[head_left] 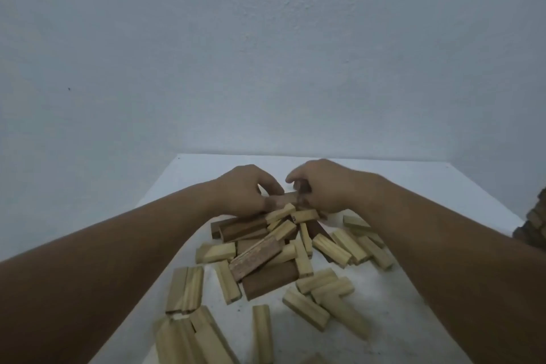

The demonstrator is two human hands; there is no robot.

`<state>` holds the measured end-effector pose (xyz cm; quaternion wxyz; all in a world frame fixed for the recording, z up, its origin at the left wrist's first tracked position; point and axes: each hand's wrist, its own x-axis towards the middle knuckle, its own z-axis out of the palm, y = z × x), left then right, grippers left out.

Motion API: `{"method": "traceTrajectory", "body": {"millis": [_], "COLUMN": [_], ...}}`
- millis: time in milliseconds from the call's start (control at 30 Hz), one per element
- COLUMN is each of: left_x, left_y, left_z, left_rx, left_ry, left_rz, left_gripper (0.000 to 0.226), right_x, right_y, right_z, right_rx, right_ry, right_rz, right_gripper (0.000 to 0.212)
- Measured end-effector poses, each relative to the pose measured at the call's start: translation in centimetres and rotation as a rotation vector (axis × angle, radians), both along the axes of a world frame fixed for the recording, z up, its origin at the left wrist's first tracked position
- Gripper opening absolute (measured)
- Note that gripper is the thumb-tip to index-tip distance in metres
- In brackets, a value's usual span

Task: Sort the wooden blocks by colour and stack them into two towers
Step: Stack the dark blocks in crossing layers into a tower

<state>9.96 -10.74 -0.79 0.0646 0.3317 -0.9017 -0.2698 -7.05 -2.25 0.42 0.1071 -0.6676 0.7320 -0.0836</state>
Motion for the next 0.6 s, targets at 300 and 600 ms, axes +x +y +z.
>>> {"method": "traceTrajectory", "body": {"millis": [300,600], "left_x": [1.7,3.1], "left_y": [2.2,17.5], "left_z": [0.4,2.4], "left_rx": [0.007,0.35], "left_ry": [0.384,0.681], "left_rz": [0.186,0.221], "left_gripper": [0.009,0.031], "right_x": [-0.5,2.9], "right_y": [2.7,20.2], "right_z": [2.3,2.2], "right_rx": [-0.153,-0.284], "right_ry": [-0.002,-0.247], "right_rz": [-0.193,-0.473], "right_gripper": [0.014,0.026]}}
